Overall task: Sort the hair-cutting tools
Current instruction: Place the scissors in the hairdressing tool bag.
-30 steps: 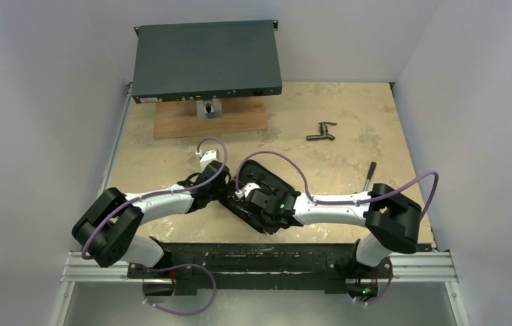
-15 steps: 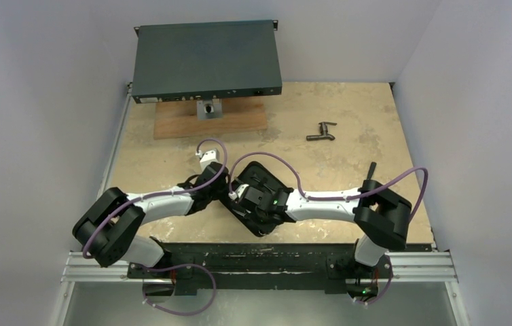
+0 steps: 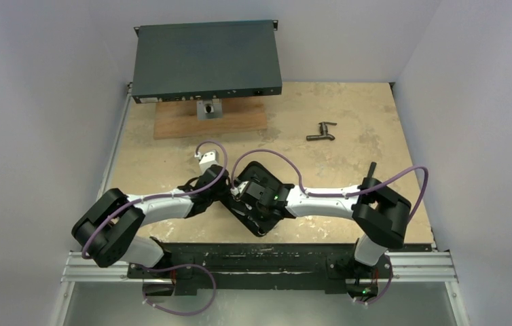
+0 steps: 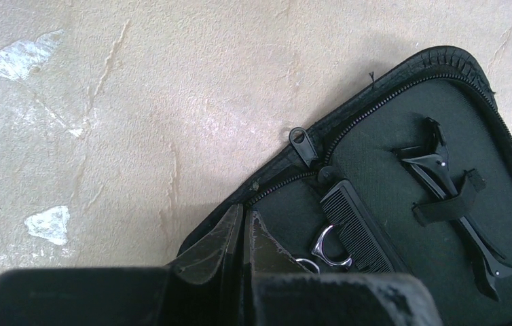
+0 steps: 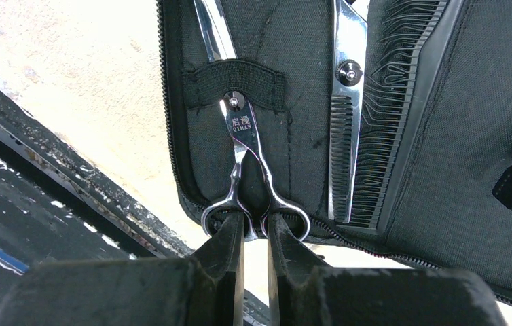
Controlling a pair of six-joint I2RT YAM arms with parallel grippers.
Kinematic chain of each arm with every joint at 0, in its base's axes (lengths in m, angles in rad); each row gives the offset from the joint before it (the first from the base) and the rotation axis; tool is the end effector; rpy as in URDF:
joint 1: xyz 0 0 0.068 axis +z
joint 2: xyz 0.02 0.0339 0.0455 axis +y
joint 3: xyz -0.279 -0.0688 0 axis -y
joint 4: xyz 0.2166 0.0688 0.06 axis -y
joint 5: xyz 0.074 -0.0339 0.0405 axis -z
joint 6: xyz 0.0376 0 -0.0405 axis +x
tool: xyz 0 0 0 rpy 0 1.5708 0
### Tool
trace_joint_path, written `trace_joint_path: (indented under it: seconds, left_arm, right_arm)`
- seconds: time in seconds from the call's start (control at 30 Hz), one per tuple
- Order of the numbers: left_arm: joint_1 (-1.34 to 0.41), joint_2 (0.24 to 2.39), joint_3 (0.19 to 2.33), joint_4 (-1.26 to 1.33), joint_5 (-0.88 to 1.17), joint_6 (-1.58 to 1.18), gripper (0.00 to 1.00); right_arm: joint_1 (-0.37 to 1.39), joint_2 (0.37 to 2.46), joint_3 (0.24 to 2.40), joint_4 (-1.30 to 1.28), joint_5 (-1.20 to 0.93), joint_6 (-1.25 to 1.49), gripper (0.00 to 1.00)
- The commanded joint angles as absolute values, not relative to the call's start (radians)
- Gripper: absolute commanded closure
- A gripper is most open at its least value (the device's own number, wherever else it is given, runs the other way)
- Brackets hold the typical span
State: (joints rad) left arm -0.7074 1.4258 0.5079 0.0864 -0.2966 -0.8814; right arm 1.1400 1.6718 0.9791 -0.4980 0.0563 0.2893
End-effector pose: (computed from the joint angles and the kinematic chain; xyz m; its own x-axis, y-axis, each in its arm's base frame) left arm 0.1842 -0.1431 0.1727 -0.7213 -0.3542 -0.5952 -0.1333 0.9143 -0.3825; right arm 0.1249 0.2667 0.1953 -0.6280 -0.6844 -0.3705 -0.7505 0.6585 0.0558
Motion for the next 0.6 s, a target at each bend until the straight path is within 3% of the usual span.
trace_joint_path:
  seconds: [0.0, 0.57]
  left_arm:
    - [-0.764, 1.503, 0.448, -0.017, -0.139, -0.938, 1.00]
    - [-0.804, 1.513, 0.440, -0.015, -0.150, -0.969, 1.00]
  right_arm:
    - [1.134, 1.724, 1.020, -0.245, 0.013, 0.343, 1.00]
    - [1.118, 1.715, 1.004, -0.075, 0.116, 0.421, 1.00]
